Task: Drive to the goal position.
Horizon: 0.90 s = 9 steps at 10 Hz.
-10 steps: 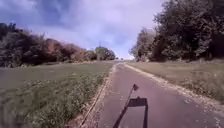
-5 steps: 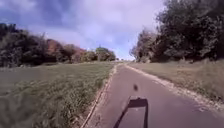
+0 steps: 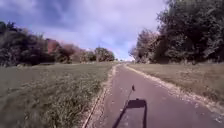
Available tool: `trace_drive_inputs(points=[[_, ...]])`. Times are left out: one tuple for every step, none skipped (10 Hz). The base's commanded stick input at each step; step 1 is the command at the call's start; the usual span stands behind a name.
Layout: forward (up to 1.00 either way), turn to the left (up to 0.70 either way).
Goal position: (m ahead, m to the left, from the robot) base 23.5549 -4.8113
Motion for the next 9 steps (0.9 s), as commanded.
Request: trace_drive_inputs(points=[[0.70, -0.14], [0.70, -0.14], [0.70, -0.14], [0.70, -0.13], [0.70, -0.13], [0.70, -0.13], [0.70, -0.13], [0.70, -0.13], [0.70, -0.13]])
